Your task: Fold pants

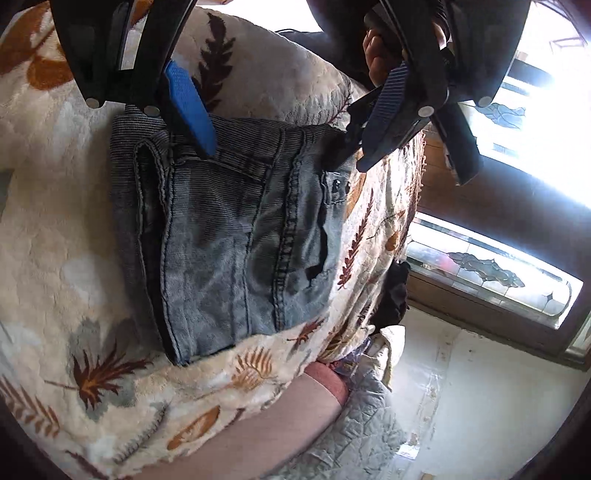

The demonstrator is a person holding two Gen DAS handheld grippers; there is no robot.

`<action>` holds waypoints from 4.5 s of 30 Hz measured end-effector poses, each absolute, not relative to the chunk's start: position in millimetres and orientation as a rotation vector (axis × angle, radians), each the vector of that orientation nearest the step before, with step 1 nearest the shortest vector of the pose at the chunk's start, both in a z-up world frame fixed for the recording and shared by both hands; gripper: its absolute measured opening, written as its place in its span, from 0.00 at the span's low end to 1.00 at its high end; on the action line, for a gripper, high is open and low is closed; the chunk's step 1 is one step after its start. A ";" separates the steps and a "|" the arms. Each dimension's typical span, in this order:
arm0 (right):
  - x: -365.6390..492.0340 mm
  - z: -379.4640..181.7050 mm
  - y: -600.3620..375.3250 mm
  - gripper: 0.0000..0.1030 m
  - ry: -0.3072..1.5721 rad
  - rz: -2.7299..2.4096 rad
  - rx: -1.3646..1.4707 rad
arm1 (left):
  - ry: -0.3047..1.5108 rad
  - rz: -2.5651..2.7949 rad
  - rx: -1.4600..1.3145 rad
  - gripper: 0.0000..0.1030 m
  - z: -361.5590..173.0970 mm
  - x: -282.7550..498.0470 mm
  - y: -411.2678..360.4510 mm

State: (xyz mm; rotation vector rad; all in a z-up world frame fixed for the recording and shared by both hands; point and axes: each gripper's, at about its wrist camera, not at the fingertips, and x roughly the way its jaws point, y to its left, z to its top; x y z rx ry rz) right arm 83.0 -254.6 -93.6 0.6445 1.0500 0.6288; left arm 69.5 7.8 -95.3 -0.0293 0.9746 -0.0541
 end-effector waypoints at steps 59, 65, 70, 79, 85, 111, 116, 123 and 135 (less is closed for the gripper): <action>174.3 -144.8 -305.8 0.80 1.187 0.501 0.742 | 1.186 -0.342 -0.640 0.88 -115.3 154.9 70.8; 179.5 -152.7 -300.3 0.40 1.224 0.490 0.687 | 1.193 -0.360 -0.654 0.54 -118.7 163.3 65.0; 177.4 -142.8 -291.3 0.23 1.206 0.488 0.610 | 1.184 -0.325 -0.542 0.32 -112.3 161.8 51.7; 170.3 -111.1 -275.6 0.14 1.123 0.523 0.527 | 1.099 -0.342 -0.416 0.19 -79.2 151.4 38.1; 161.2 -71.3 -278.4 0.14 1.060 0.536 0.475 | 1.002 -0.384 -0.373 0.19 -37.3 136.7 25.3; 200.6 -63.5 -256.7 0.13 1.027 0.536 0.416 | 0.953 -0.341 -0.413 0.20 -53.2 169.6 53.0; 206.9 -105.2 -244.0 0.17 1.086 0.468 0.365 | 1.020 -0.257 -0.398 0.24 -86.1 178.0 53.5; 173.6 -81.5 -245.2 0.51 1.010 0.340 0.249 | 0.963 -0.080 -0.269 0.65 -59.3 150.3 53.7; 114.9 -106.5 -203.8 0.69 1.005 0.241 0.004 | 1.014 0.062 0.118 0.75 -81.1 106.9 11.5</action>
